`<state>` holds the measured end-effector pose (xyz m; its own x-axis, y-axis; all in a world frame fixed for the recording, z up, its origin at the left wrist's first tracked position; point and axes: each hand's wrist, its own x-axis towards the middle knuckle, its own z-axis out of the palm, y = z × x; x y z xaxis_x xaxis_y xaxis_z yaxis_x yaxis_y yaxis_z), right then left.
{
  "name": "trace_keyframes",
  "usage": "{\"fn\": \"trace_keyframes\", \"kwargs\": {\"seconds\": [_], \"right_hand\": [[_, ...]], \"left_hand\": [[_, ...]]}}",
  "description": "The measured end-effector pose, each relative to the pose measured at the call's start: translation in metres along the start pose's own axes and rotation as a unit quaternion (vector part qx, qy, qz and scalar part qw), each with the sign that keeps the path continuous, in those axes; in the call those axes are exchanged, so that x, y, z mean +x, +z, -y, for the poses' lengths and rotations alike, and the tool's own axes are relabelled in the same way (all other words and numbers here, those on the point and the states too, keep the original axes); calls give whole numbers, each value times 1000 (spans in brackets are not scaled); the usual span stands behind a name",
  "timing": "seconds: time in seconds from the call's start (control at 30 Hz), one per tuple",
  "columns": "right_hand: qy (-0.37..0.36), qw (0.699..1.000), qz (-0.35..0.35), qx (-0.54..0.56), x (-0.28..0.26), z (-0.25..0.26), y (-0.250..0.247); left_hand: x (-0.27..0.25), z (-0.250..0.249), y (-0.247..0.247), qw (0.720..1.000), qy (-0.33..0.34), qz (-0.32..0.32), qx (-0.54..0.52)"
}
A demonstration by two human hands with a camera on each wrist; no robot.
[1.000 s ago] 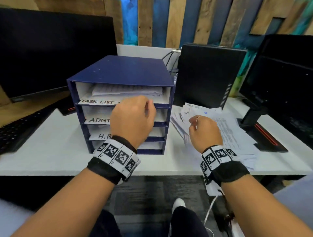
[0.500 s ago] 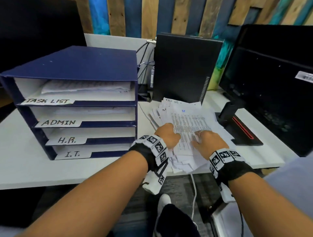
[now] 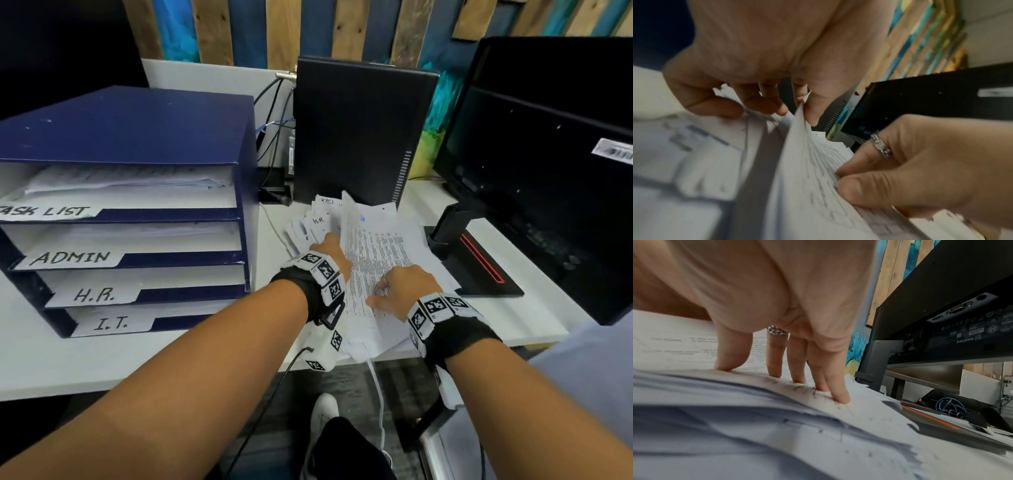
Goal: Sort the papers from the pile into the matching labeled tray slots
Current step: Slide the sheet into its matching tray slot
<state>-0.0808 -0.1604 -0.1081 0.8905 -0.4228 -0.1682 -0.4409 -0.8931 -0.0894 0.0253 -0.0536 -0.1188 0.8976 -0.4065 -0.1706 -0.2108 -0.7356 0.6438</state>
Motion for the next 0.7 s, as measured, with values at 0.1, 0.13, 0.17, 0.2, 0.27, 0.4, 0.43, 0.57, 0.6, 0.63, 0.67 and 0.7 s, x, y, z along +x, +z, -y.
{"fn": "trace_keyframes", "kwargs": {"seconds": [0.1,0.13,0.17,0.2,0.27,0.4,0.43,0.57,0.6,0.63,0.67,0.7], "right_hand": [[-2,1000,2,-7,4,1,0],[-2,1000,1,-10,5,1,0],[-1,1000,-1,-14,6,1,0],[-2,1000,-4,-20,5,2,0],[-1,999,-13,-34,2,3,-1],[-10,999,-27,-30,-6,3,1],[-11,999,-27,-15,-7,2,2],[15,992,-82,98,-13,-7,8],[36,986,-121,113,-15,-9,7],[55,977,-163,129,-17,-11,6],[71,963,-203,162,-20,-12,4],[83,945,-236,211,-24,-12,0]], "left_hand": [[-12,-17,-2,997,48,-10,61],[-16,-23,-1,995,67,-10,74],[-19,-28,2,993,82,-7,80],[-24,-33,5,992,95,-4,80],[-31,-41,11,991,109,1,82],[-39,-41,9,991,126,-8,33],[-41,-38,7,992,128,-16,15],[-56,-24,-6,986,132,-75,-71],[-60,-20,-11,983,133,-86,-97],[-65,-15,-15,978,135,-91,-127],[-72,-9,-21,974,134,-93,-157],[-78,-3,-26,970,131,-94,-183]]}}
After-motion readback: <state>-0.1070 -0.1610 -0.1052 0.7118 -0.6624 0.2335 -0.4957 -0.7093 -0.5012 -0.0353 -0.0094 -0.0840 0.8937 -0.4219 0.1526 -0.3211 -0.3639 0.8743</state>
